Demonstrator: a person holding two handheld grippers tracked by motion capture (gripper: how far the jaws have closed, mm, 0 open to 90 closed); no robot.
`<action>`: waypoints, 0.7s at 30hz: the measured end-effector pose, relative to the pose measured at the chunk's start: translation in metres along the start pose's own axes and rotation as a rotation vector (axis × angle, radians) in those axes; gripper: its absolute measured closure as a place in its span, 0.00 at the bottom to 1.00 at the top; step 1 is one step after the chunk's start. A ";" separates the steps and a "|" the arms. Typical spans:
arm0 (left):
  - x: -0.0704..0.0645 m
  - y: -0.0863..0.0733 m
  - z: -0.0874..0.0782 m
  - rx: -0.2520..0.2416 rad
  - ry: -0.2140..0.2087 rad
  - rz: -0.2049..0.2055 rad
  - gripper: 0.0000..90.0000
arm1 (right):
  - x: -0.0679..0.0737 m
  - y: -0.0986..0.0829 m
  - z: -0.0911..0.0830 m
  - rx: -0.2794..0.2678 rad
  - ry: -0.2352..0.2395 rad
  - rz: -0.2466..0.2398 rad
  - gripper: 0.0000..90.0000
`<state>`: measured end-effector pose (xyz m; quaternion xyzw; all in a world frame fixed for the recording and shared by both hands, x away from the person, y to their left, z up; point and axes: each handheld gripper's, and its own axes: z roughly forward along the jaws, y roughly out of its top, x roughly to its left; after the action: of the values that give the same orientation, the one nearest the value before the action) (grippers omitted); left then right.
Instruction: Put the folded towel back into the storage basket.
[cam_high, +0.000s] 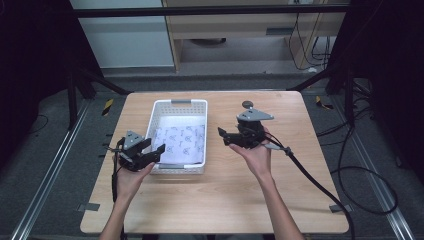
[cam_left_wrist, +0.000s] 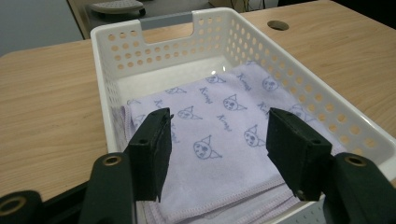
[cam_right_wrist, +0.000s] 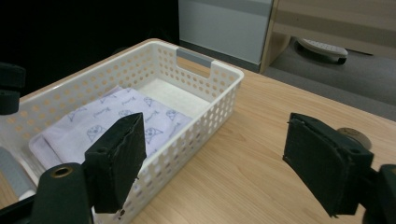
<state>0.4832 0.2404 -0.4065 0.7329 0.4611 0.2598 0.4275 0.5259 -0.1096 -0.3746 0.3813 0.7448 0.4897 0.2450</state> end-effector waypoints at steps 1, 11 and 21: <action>0.000 -0.001 -0.001 0.005 0.002 0.005 0.44 | -0.002 -0.002 -0.003 -0.003 -0.003 0.002 0.23; -0.002 -0.012 -0.010 0.004 0.007 0.033 0.39 | -0.033 -0.040 -0.042 -0.001 -0.031 0.057 0.20; 0.003 -0.024 -0.020 0.002 0.027 0.039 0.34 | -0.065 -0.088 -0.073 0.024 -0.073 0.090 0.18</action>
<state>0.4583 0.2558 -0.4176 0.7387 0.4526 0.2773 0.4154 0.4816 -0.2222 -0.4262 0.4351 0.7233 0.4769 0.2451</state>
